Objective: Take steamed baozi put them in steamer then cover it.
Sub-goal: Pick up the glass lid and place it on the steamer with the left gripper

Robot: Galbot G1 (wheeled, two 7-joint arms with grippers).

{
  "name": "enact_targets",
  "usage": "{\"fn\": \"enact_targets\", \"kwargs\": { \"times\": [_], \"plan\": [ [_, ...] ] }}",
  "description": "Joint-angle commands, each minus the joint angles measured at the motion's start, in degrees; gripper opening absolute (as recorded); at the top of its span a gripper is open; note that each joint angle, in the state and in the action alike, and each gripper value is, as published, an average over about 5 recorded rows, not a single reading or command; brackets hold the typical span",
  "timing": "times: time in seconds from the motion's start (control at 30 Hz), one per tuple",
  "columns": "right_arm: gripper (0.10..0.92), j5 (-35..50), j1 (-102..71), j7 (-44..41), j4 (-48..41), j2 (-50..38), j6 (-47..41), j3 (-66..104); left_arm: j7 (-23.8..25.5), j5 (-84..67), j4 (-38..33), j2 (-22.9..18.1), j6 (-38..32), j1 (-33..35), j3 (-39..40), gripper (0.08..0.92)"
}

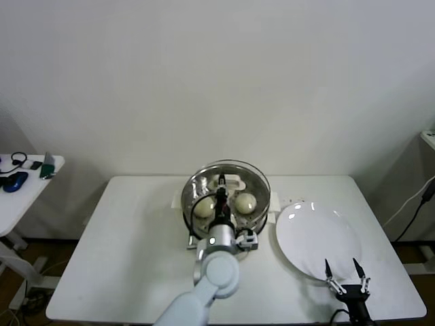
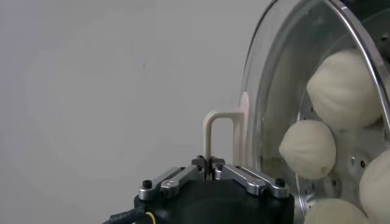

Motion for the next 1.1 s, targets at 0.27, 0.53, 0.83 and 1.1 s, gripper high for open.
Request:
{"fn": "enact_targets", "kwargs": {
  "times": [0.27,0.53,0.83,1.1],
  "plan": [
    [0.823,-0.11,0.29,-0.24,-0.33,0.14,-0.07,-0.03,-0.91,1.42,0.23,-0.05,2.25,2.53,-0.60,0.136],
    [0.823,-0.15,0.43,-0.28,-0.60,0.48,0.12,-0.15,-1.25,1.95,0.56,-0.31,1.80,3.28,-0.96,0.136],
    [0.823,-0.25,0.65,-0.27,-0.54,0.30,0.29,-0.20,-2.60,1.12,1.41,0.04,0.74,3.41,-1.88,0.136],
    [0.823,-0.61,0.93,-0.41,-0.72,0.48,0.16,-0.38,-2.44,-1.04,-0.73,0.84,0.82,3.00,-0.37,0.183]
  ]
}}
